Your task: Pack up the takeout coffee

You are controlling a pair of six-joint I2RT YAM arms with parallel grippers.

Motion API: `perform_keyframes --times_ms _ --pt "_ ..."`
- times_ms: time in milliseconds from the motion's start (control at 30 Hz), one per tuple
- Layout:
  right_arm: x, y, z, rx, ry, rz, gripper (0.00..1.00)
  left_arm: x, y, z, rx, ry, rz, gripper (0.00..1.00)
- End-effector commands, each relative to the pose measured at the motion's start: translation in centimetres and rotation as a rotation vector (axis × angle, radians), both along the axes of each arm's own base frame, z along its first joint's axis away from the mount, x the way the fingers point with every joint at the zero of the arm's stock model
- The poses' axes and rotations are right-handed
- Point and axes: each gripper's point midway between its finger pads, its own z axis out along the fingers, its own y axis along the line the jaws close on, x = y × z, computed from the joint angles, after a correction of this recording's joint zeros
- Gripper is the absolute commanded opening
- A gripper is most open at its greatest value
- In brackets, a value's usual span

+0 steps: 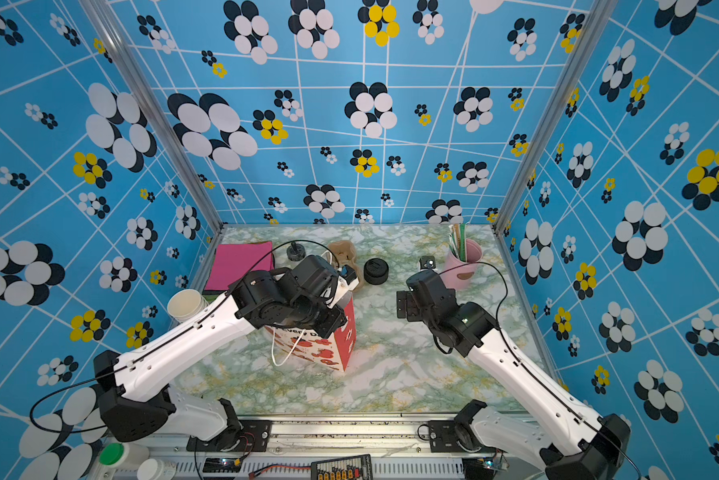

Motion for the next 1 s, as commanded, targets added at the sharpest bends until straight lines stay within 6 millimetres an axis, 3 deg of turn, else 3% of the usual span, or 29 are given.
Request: perform_keyframes --times_ms 0,433,967 --pt "0.2 -0.2 -0.1 0.003 -0.009 -0.005 0.99 0.4 0.1 1.0 0.004 -0.028 0.023 0.16" --pt "0.1 -0.9 -0.8 -0.048 -0.003 -0.011 0.99 2.6 -2.4 3.0 -0.135 -0.029 0.191 0.0" --pt "-0.3 -3.8 -2.3 -0.079 0.034 -0.06 0.99 6.5 -6.2 4.3 -0.267 -0.075 0.354 0.0"
